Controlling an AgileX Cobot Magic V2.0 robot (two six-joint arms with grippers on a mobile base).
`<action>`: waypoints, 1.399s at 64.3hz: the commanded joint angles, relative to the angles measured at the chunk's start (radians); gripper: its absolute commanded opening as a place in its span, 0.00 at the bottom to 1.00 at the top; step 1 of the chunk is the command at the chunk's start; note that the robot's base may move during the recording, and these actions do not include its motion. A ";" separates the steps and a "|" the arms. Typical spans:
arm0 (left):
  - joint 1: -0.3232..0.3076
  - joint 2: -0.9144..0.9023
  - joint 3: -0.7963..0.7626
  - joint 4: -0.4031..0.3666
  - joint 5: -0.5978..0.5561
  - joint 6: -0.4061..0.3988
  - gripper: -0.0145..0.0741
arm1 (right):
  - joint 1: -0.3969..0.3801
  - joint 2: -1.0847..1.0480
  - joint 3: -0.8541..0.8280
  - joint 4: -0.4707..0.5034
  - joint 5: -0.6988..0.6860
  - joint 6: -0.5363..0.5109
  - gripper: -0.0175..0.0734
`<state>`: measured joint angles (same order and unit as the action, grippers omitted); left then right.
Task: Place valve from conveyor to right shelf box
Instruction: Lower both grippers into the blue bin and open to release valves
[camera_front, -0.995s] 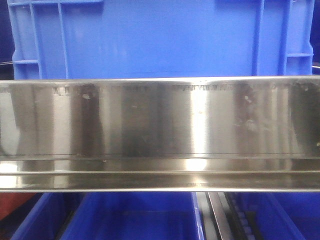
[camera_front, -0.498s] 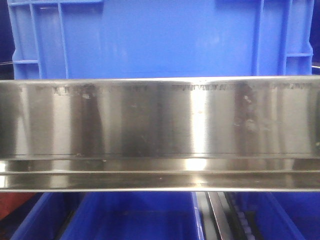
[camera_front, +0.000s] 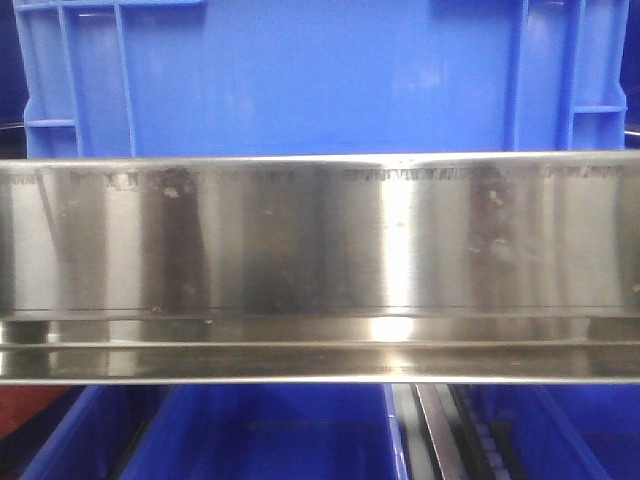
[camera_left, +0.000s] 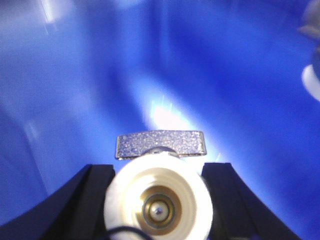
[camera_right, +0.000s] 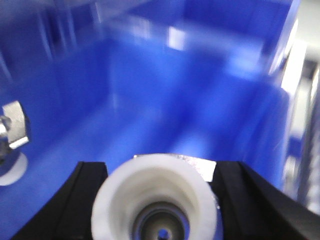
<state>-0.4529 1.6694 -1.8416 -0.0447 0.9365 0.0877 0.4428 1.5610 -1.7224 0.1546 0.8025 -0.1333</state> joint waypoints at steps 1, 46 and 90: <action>-0.005 0.030 -0.015 0.004 0.002 -0.002 0.04 | 0.000 0.048 -0.015 -0.005 -0.025 -0.007 0.03; -0.005 0.126 -0.027 0.008 0.145 -0.002 0.79 | 0.000 0.148 -0.023 -0.002 0.035 -0.007 0.75; 0.005 -0.182 -0.029 0.075 0.145 -0.010 0.04 | -0.004 -0.217 -0.019 -0.002 0.058 -0.007 0.04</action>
<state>-0.4561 1.5441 -1.8616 0.0000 1.0842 0.0919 0.4444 1.3916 -1.7368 0.1603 0.8537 -0.1357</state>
